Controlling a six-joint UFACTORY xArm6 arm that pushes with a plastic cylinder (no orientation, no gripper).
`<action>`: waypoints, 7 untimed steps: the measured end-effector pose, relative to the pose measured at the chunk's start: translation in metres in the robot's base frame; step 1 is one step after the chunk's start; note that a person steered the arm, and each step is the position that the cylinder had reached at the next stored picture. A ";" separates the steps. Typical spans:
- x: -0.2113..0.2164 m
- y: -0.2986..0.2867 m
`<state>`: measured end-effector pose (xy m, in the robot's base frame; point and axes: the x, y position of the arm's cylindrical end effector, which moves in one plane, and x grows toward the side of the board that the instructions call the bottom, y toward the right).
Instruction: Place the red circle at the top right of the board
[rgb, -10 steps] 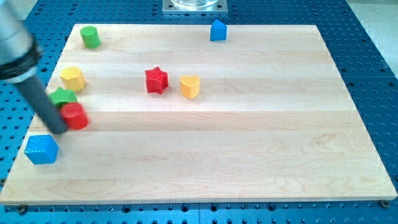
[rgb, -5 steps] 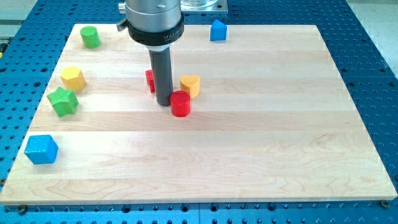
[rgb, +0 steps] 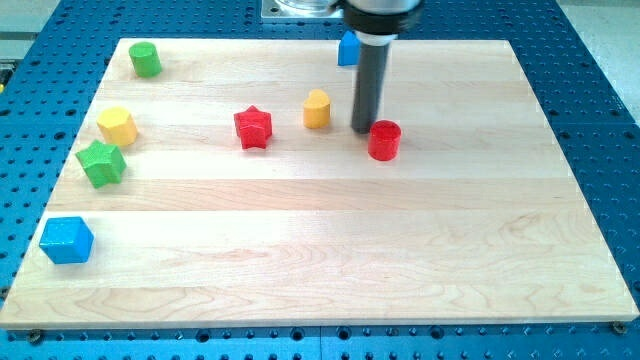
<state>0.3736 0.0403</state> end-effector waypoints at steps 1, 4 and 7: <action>0.040 -0.013; -0.042 0.098; -0.061 0.138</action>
<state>0.3122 0.1783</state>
